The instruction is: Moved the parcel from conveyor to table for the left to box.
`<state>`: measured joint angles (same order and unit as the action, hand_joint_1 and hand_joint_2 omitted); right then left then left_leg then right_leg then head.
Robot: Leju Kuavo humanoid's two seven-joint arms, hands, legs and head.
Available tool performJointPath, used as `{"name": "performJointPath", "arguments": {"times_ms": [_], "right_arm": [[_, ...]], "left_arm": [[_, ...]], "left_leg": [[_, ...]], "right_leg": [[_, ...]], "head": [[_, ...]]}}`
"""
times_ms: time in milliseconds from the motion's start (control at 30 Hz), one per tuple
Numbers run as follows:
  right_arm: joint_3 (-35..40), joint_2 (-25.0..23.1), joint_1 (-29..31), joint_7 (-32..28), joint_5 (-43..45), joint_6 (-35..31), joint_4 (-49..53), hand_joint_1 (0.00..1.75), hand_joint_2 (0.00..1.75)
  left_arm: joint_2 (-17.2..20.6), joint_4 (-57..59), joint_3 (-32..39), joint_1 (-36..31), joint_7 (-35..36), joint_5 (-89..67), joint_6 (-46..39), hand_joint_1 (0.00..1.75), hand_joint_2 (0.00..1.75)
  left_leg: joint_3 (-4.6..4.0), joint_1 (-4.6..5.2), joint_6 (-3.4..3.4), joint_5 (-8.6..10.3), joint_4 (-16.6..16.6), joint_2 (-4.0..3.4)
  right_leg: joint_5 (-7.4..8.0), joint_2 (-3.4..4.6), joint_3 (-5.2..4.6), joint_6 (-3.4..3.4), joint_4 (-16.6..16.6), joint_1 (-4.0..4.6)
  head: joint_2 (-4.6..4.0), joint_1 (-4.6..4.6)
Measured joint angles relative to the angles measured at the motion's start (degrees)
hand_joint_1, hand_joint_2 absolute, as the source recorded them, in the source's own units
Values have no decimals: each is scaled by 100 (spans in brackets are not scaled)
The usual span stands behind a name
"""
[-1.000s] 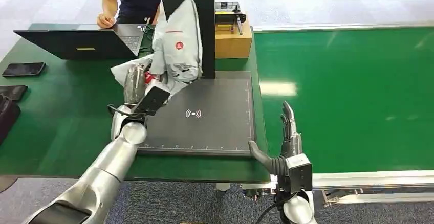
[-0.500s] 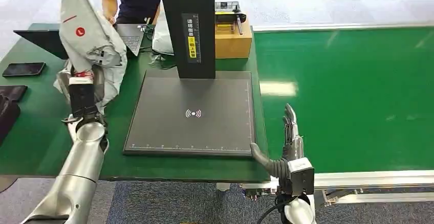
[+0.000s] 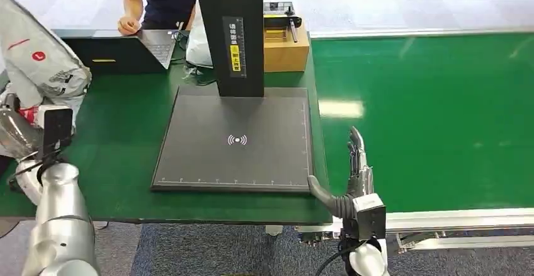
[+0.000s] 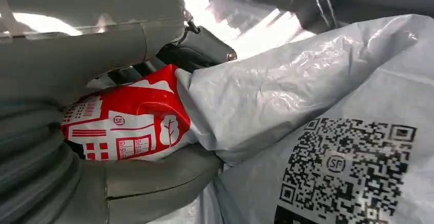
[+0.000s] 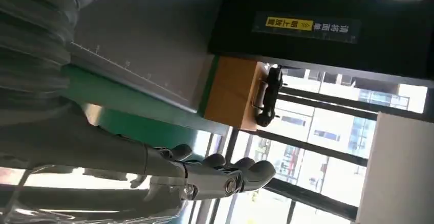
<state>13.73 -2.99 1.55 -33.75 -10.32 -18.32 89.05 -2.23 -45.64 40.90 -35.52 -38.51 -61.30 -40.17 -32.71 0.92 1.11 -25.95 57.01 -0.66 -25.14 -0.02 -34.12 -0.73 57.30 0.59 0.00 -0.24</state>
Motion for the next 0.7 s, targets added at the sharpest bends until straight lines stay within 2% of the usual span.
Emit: {"name": "performJointPath", "arguments": {"times_ms": [133, 267, 300, 333, 367, 467, 700], "right_arm": [[0, -33, -1, 0, 0, -2, 46, 0, 175], [-2, -68, -12, 18, -4, -4, 114, 0, 175], [-4, -77, -15, 17, -9, 0, 118, 0, 175], [-4, -79, -15, 17, -11, 13, 129, 0, 175], [-4, -79, -14, 17, -13, 46, 140, 0, 175], [-28, -100, -17, 17, -24, 129, 144, 0, 175], [-37, -155, -19, 33, -46, 205, 144, 0, 175]], "left_arm": [[-57, -90, 863, -108, 197, -1045, 0, 175, 175], [-92, -227, 1282, -152, 875, -1911, -2, 175, 175], [-98, -256, 1310, -136, 1039, -2046, -2, 63, 175], [-101, -271, 1330, -117, 1214, -2149, -2, 38, 175], [-103, -273, 1332, -93, 1421, -2216, -2, 0, 175], [-103, -262, 1212, -8, 2078, -2296, -2, 0, 175], [-103, -190, 880, 30, 2247, -2014, -2, 0, 175]], "left_leg": [[-1, 0, 0, 0, 0, 3], [-1, 0, -1, 0, 0, 2], [-1, 0, -1, 0, 0, 2], [-1, 0, -1, 0, 0, 4], [-1, 0, -1, 0, 0, 4], [-2, 0, 0, 0, 0, 4], [-1, 1, 0, 0, 1, 6]], "right_leg": [[-1, -6, 0, 0, 0, 1], [0, -4, 1, 0, 0, 1], [-1, -4, 1, 0, 0, 1], [-1, -6, 1, 0, 0, 0], [-1, -7, 1, 0, 0, 0], [-1, -7, 1, 0, 0, 0], [0, -9, 1, 0, 0, -1]], "head": [[0, 0], [0, 0], [0, 4], [0, 0], [0, 4], [0, 2], [0, 2]]}}
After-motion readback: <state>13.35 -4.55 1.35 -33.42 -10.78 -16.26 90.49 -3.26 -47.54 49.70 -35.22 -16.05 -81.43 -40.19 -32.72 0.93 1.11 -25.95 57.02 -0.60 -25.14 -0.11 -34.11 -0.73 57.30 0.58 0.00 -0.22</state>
